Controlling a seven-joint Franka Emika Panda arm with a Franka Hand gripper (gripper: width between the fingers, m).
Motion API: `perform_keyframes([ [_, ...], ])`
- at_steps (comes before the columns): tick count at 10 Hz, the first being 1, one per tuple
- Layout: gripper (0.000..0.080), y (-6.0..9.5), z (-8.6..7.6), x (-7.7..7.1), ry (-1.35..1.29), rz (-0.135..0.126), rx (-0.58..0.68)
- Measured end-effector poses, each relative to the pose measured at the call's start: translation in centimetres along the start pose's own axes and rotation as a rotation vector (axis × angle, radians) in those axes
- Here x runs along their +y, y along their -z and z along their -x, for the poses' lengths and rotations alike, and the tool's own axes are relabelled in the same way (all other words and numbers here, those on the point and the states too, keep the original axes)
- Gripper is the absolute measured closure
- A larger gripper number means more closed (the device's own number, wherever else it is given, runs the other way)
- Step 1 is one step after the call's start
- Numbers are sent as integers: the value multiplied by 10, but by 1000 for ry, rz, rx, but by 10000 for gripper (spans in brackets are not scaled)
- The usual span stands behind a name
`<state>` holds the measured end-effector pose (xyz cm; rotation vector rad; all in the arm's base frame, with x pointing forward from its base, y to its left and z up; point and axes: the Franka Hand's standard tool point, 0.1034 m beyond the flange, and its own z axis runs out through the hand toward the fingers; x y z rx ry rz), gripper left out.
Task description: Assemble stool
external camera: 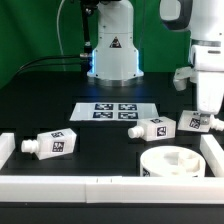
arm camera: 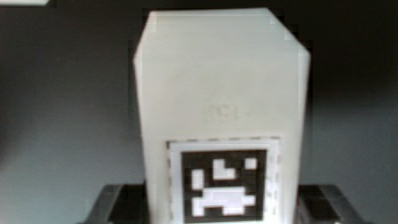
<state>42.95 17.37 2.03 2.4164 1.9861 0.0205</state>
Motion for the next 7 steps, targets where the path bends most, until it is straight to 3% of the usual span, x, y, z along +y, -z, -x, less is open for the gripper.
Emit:
perform_keyframes([
  [3, 466, -1, 4, 1, 229, 2, -13],
  [6, 466, 4, 19, -4, 820, -18, -79],
  [7, 466, 3, 20, -3, 843, -20, -81],
])
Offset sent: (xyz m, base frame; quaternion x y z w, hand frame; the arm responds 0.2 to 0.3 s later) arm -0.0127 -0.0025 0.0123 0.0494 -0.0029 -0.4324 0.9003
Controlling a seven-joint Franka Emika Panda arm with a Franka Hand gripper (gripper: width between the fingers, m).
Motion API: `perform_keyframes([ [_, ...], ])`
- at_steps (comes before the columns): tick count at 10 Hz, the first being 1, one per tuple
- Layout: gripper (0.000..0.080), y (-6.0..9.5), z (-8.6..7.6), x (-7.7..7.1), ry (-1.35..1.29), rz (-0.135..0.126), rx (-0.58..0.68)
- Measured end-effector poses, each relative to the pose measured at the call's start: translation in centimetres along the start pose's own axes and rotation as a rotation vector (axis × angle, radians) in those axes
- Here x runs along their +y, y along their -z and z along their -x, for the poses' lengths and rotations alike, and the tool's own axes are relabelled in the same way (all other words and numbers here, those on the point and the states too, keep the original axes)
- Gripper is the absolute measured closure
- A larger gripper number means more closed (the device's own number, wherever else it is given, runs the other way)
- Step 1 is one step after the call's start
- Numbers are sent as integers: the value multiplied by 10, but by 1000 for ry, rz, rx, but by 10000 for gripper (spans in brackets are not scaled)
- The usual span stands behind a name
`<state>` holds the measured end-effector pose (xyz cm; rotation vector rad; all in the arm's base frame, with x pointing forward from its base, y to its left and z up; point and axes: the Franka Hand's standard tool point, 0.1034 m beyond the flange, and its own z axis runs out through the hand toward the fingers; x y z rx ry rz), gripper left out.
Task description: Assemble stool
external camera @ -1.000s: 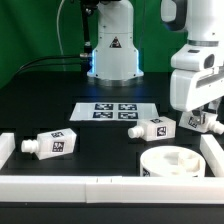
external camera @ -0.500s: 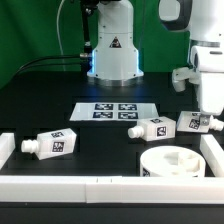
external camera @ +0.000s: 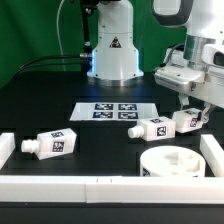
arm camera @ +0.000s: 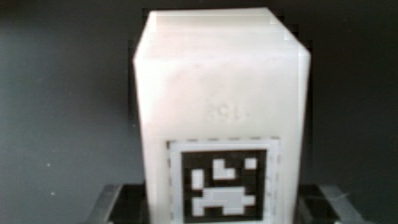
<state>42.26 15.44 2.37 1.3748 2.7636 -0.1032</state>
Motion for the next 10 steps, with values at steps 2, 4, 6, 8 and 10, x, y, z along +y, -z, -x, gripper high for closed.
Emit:
perform_keyframes([
  [2, 466, -1, 3, -2, 126, -2, -12],
  [4, 466, -3, -1, -1, 405, -57, -19],
  [6, 466, -3, -4, -3, 662, -78, -10],
  [8, 466, -4, 1, -5, 743, -82, -20],
  [10, 466, -5, 4, -6, 855, -89, -35],
])
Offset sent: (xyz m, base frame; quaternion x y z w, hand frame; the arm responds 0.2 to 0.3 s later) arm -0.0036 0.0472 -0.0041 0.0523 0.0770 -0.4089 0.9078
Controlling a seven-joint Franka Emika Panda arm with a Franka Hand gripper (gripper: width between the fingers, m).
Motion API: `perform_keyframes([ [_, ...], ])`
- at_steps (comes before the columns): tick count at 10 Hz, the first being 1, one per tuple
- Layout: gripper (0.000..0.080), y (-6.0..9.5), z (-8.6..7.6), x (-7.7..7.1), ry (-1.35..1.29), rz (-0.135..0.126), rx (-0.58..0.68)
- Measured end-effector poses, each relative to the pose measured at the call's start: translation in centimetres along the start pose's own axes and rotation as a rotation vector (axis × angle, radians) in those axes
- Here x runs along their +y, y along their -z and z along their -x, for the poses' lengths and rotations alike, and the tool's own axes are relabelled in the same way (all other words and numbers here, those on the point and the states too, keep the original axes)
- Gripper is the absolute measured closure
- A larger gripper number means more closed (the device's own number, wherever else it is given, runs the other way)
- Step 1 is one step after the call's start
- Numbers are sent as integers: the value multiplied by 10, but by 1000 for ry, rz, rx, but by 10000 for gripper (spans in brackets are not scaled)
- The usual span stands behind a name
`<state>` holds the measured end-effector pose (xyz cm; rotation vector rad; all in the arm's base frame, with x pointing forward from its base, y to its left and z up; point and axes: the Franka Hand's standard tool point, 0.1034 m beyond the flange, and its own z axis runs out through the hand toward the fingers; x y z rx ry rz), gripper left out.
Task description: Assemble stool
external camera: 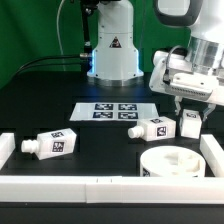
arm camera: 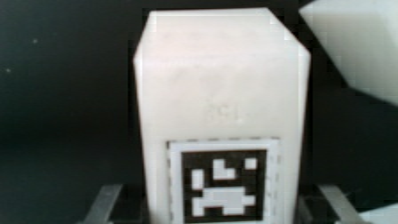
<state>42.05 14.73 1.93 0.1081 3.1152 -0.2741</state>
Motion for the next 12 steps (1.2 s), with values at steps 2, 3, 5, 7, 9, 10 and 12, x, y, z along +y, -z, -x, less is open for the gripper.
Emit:
perform_keyframes([
  [2, 465, 3, -10, 12, 107, -45, 6],
  [3, 465, 4, -11, 12, 116, -55, 8],
  [5, 393, 3, -10, 10, 105, -55, 9],
  [7, 221, 2, -10, 9, 93, -55, 11],
  [9, 165, 13, -10, 17, 42, -62, -15],
  [10, 154, 29, -5, 14, -38, -77, -40],
  [12, 151, 47, 13, 8, -226, -96, -79],
])
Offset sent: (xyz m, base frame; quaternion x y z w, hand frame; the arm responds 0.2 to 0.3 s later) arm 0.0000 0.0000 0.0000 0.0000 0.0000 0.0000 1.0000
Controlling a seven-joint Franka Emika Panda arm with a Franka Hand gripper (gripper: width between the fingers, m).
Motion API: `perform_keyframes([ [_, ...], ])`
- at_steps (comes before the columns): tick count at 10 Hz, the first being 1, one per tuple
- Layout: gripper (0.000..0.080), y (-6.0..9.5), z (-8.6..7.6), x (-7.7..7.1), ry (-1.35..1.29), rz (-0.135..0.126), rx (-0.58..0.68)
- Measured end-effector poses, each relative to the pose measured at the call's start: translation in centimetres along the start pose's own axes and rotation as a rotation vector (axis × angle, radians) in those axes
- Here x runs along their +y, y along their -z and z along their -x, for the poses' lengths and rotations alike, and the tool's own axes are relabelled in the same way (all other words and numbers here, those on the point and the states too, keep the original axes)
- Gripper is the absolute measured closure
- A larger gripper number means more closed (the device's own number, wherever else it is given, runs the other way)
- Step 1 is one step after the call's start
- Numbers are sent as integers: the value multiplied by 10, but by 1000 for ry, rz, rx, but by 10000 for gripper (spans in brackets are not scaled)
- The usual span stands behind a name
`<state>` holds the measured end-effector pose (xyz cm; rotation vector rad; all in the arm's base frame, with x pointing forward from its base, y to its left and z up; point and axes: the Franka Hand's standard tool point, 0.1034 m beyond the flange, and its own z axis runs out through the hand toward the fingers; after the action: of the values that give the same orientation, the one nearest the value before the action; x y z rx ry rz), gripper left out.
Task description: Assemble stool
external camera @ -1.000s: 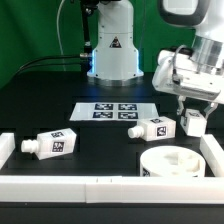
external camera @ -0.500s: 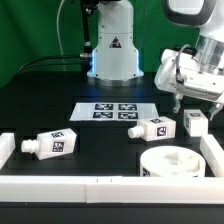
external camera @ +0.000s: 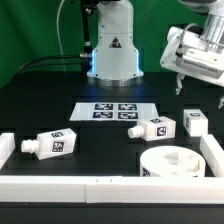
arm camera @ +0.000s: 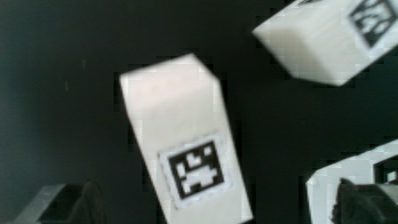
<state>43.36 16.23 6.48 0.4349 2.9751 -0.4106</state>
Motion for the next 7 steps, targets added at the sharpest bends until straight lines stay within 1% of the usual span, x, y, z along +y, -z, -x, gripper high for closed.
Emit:
perform_keyframes([
  [1, 151, -1, 9, -2, -63, 6, -4],
  [2, 151, -5, 15, -6, -71, 16, 2],
  [4, 151, -5, 14, -5, -257, 14, 3],
  [5, 151, -4, 17, -6, -386, 16, 8],
  [6, 151, 0, 27, -5, -593, 25, 4],
  [7, 151, 3, 33, -3, -777, 32, 5],
])
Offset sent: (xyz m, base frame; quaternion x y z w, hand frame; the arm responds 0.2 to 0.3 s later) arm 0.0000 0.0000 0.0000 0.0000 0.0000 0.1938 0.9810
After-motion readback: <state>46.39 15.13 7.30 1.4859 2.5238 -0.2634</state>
